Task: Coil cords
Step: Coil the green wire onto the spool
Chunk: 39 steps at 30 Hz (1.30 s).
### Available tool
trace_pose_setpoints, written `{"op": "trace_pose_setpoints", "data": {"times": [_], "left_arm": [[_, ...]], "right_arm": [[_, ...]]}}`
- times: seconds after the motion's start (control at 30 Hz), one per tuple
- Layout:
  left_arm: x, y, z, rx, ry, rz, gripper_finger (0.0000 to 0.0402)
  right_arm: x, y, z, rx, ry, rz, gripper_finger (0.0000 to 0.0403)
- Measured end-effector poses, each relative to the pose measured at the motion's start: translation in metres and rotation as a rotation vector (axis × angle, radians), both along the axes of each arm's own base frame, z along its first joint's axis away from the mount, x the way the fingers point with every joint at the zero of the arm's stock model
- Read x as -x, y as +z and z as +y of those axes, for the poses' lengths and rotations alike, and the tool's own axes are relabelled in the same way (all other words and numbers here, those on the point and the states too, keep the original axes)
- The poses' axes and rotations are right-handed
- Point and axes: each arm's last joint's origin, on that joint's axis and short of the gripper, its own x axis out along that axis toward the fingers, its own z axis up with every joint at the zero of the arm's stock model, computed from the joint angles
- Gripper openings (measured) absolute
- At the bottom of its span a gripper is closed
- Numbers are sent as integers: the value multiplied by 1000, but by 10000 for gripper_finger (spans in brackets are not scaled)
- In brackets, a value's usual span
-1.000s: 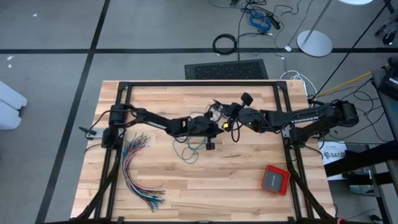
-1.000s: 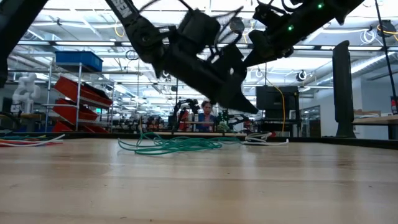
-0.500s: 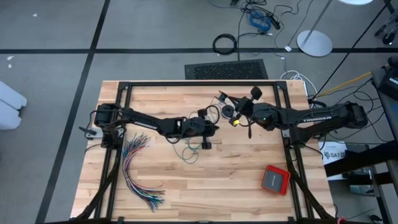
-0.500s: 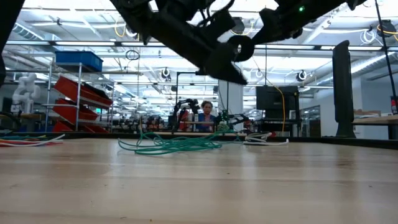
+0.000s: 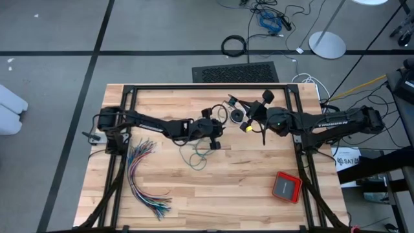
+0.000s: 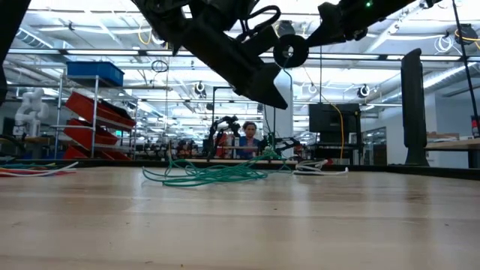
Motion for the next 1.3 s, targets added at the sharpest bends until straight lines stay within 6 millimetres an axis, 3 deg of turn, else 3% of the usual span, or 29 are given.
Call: {"op": "trace_pose_setpoints", "data": {"times": [0.27, 0.43, 0.67, 0.87, 1.0, 1.3], "left_arm": [[16, 5, -13, 12, 23, 129, 80], [23, 0, -10, -47, 109, 220, 80], [18, 7, 13, -31, 189, 62, 80], [26, -9, 30, 47, 177, -31, 80], [30, -17, 31, 102, 135, -45, 80], [26, -10, 32, 91, 132, -128, 80]], "right_arm": [[4, 4, 0, 14, 2, -6, 0], [5, 5, 0, 19, 3, -7, 0], [5, 5, 0, 22, 5, -4, 0], [5, 4, 2, 22, 11, 4, 0], [5, 4, 2, 22, 12, 4, 0], [5, 4, 2, 24, 13, 7, 0]]}}
